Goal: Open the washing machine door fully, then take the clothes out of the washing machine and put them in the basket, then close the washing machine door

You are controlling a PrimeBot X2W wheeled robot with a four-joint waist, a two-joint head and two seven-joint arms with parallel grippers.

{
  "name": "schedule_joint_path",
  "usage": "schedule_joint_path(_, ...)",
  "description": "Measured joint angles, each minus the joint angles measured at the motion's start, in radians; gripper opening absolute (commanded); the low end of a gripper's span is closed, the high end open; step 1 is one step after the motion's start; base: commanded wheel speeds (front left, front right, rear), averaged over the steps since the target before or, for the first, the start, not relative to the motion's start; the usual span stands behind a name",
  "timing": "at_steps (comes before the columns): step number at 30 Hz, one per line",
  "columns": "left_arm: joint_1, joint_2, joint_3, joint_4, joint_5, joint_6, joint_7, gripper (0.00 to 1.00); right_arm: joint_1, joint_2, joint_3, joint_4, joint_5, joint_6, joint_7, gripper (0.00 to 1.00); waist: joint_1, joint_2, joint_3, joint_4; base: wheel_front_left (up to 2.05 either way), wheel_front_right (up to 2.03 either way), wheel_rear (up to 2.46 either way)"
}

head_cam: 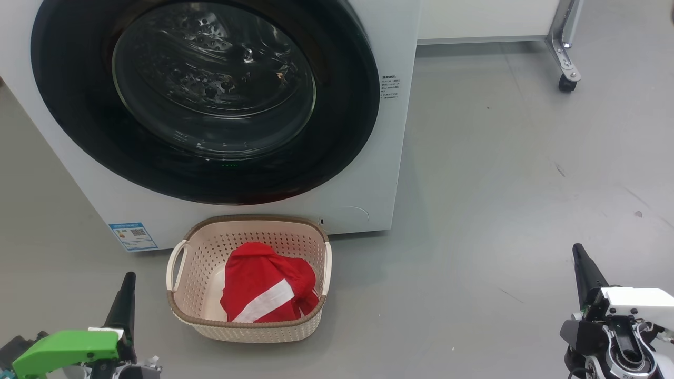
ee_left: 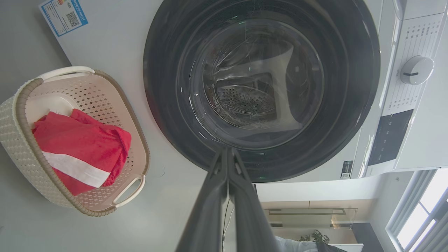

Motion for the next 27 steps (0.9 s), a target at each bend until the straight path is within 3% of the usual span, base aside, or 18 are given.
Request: schedule_joint_path(27, -0.001, 0.0, 0.002, 0.009, 0.0, -0.007, 0.004, 0.0, 0.0, 0.0, -0.003, 0.006, 0.0, 0.003, 0.004, 0.0, 0.0, 0.0, 0.0, 0.0, 0.0, 0.0, 0.0)
